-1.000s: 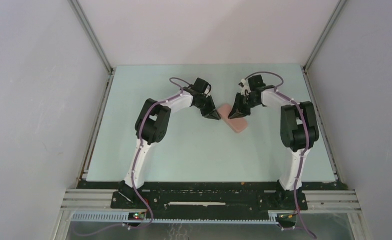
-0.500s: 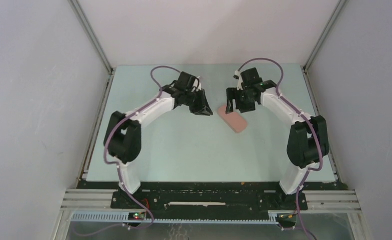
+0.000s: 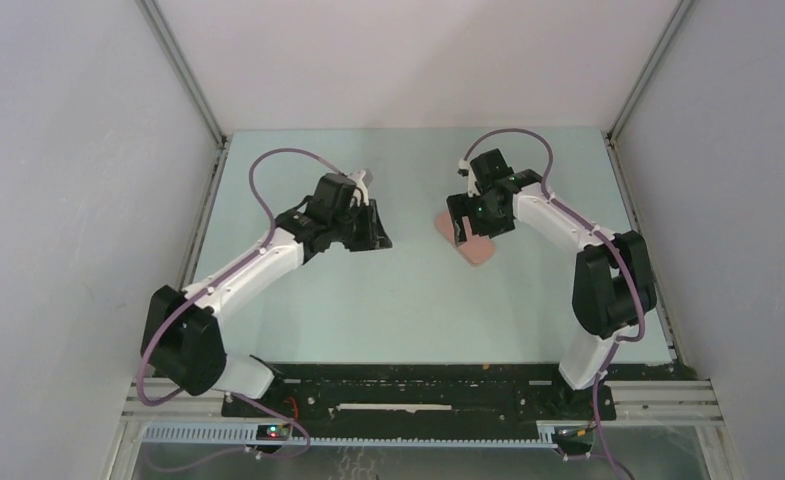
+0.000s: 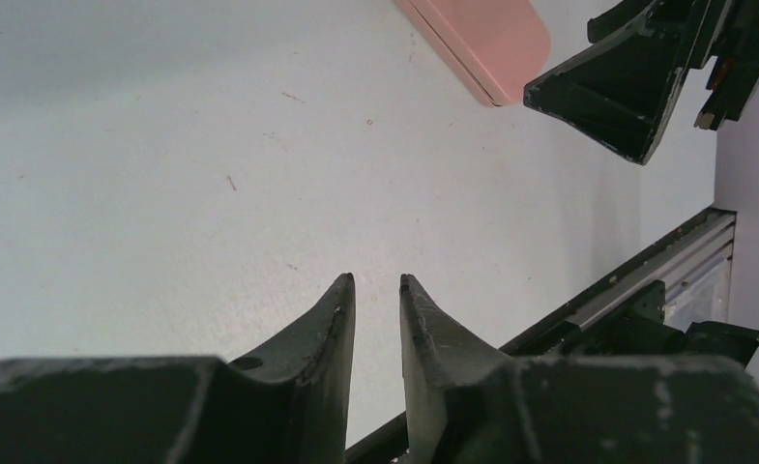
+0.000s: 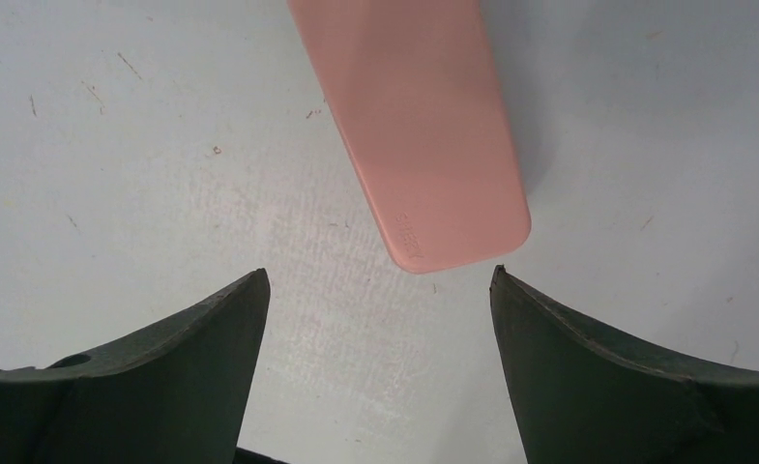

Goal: Organize the sunglasses
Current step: Reset both arms

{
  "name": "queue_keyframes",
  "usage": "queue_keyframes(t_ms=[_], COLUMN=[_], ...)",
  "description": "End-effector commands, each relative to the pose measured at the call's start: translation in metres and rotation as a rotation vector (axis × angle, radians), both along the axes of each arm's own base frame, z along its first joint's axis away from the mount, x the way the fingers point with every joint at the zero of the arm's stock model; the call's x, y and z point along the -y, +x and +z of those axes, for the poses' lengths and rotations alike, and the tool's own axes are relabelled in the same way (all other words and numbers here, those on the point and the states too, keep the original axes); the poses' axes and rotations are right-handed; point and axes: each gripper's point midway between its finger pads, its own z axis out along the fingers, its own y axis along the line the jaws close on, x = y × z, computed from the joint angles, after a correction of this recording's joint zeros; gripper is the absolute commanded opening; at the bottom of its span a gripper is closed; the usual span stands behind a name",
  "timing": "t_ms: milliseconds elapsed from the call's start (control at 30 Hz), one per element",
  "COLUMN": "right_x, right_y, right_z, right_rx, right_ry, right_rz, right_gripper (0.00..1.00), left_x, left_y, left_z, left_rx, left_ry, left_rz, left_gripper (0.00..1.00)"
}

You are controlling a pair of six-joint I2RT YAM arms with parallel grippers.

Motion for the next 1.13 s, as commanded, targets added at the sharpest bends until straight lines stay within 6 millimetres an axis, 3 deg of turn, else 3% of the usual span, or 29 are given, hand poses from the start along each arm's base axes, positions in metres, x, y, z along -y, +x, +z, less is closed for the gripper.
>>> queue_keyframes(t_ms=[0,100,233,367,600,867,1100], right_x=[-0.002,-0.003,0.007,0.010,0.011,0.003,0.003], right_y=[0.016,0.017,0.016,0.011,-0.004,-0.032,-0.039], right_z=[-0.005,-0.007,-0.008,0.004,0.021,0.011,0.017], right_rx=[0.047,0.042,0.064,0.137,0.282,0.335,0.374], right_ry=[-0.036,-0.062,-0.112,-0.080,-0.044,-0.006,0.007], right_rz=[0.045,0.025,-0.050,-0.129,-0.173,-0.157,-0.160], right_gripper=[0.93,0.93,0.93,0.93,0.92,0.92,0.92], left_x=[-0.010,-0.018,-0.037,-0.063,-0.086,-0.104,-0.109], left_y=[0.001,-0.001,-0.001,0.001,-0.004,-0.010,-0.014], left_z=[0.015,0.021,0.049,0.071,0.075,0.084,0.089], left_rx=[0.090,0.112,0.225,0.336,0.393,0.452,0.481], left_ry=[0.005,0.012,0.012,0.040,0.048,0.015,-0.024], left_rz=[0.022,0.053,0.121,0.225,0.323,0.419,0.450], left_gripper=[0.29,0.30,0.36,0.38,0.38,0.37,0.39])
